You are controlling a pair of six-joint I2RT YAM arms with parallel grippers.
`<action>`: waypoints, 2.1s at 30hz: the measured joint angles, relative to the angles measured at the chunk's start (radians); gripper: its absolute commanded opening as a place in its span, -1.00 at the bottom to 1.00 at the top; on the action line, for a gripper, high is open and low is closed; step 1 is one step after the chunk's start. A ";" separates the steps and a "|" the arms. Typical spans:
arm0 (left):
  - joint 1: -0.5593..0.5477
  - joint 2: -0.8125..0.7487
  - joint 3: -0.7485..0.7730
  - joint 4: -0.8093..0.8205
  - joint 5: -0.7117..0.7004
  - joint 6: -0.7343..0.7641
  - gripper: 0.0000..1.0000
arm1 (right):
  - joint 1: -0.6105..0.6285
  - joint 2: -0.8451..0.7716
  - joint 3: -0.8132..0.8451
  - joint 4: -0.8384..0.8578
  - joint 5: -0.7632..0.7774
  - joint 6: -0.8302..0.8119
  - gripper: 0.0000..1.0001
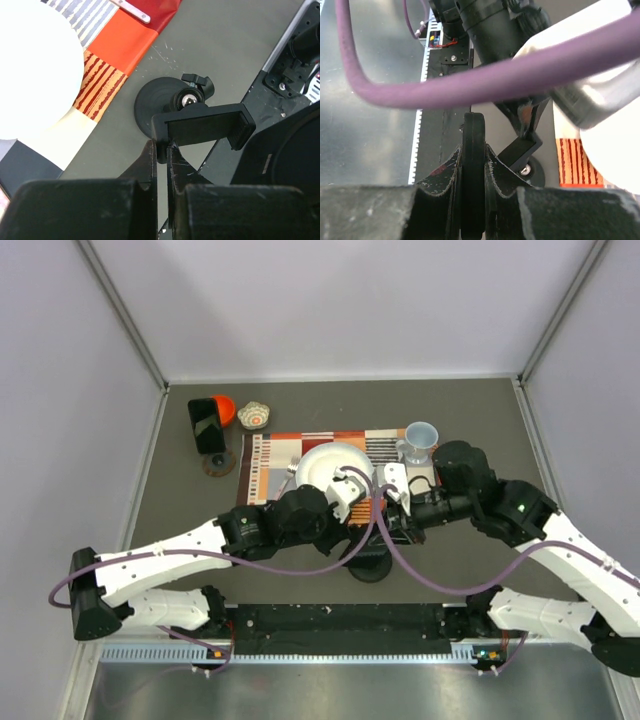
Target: Place the phone on the phone stand
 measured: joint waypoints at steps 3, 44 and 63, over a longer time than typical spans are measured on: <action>0.001 -0.005 -0.007 0.007 0.044 0.051 -1.00 | 0.008 0.026 -0.002 0.039 -0.030 -0.023 -1.00; -0.013 -0.084 -0.082 0.057 0.063 0.098 -1.00 | 0.039 -0.093 -0.342 0.455 -0.061 0.056 -1.00; -0.034 -0.153 -0.089 -0.033 -0.151 0.044 -1.00 | 0.041 0.065 -0.236 0.385 0.072 0.317 -1.00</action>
